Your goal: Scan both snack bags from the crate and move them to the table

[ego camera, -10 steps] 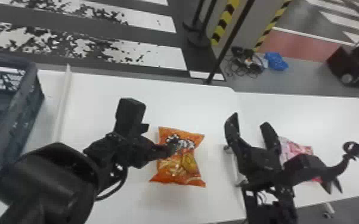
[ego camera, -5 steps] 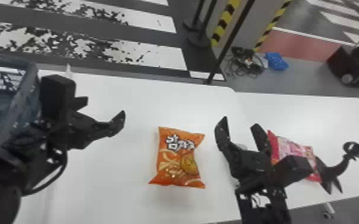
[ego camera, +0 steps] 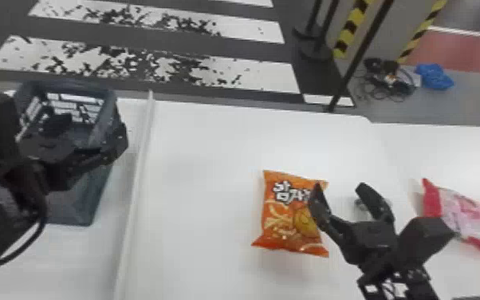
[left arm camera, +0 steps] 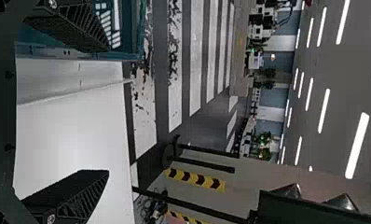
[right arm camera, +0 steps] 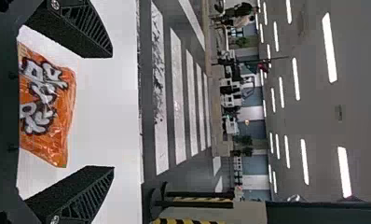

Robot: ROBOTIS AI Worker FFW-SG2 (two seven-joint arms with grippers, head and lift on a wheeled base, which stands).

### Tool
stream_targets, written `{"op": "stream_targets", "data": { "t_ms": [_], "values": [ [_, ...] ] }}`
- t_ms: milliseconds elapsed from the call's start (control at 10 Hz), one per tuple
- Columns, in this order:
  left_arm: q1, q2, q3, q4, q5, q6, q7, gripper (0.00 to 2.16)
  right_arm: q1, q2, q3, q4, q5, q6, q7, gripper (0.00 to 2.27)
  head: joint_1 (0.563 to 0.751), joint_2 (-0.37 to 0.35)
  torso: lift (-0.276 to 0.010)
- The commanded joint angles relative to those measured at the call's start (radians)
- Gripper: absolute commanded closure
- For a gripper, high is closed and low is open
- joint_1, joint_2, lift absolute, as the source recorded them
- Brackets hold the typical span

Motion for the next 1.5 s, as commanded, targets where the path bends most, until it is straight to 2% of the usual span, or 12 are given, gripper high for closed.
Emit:
{"op": "stream_targets", "data": {
  "t_ms": [0,200,400,500,600,700,800,900,1000,1100,1200,1400],
  "values": [
    [0.060,0.002,0.083,-0.017,0.023,-0.031,-0.003,0.07,-0.001,0.000,0.017,0.001,0.031,0.005,0.006,0.07,0.695,-0.099,-0.087],
    [0.106,-0.004,0.151,0.008,0.037,-0.092,-0.014,0.07,-0.001,0.000,0.082,-0.001,0.163,0.020,0.009,0.08,0.695,-0.030,-0.087],
    [0.114,-0.012,0.172,0.060,0.037,-0.147,-0.031,0.07,0.017,-0.003,0.158,-0.047,0.243,0.183,0.008,0.08,0.695,0.071,-0.087],
    [0.114,-0.021,0.180,0.074,0.037,-0.157,-0.032,0.07,0.035,-0.003,0.209,-0.077,0.318,0.219,0.006,0.08,0.695,0.115,-0.087],
    [0.125,-0.026,0.179,0.099,0.037,-0.249,-0.031,0.07,0.048,-0.003,0.246,-0.090,0.378,0.229,0.003,0.08,0.695,0.159,-0.087],
    [0.125,-0.035,0.169,0.131,0.036,-0.289,-0.031,0.07,0.057,-0.005,0.272,-0.094,0.407,0.216,0.001,0.08,0.695,0.177,-0.087],
    [0.125,-0.036,0.159,0.160,0.033,-0.338,-0.031,0.07,0.060,-0.008,0.298,-0.093,0.493,0.204,-0.017,0.08,0.695,0.211,-0.087],
    [0.125,-0.036,0.156,0.175,0.033,-0.344,-0.031,0.07,0.063,-0.043,0.353,-0.088,0.617,0.210,-0.088,0.08,0.695,0.230,-0.087],
    [0.120,-0.036,0.149,0.181,0.033,-0.347,-0.031,0.08,0.068,-0.074,0.398,-0.088,0.666,0.253,-0.127,0.09,0.695,0.236,-0.087],
    [0.117,-0.036,0.145,0.180,0.029,-0.347,-0.031,0.08,0.075,-0.087,0.442,-0.085,0.731,0.275,-0.166,0.09,0.695,0.246,-0.087],
    [0.117,-0.036,0.143,0.177,0.029,-0.347,-0.031,0.08,0.066,-0.132,0.537,-0.070,0.870,0.376,-0.253,0.09,0.695,0.252,-0.087],
    [0.118,-0.036,0.142,0.175,0.026,-0.347,-0.032,0.08,0.022,-0.187,0.638,-0.044,0.994,0.575,-0.331,0.09,0.695,0.264,-0.087]
  ]
}}
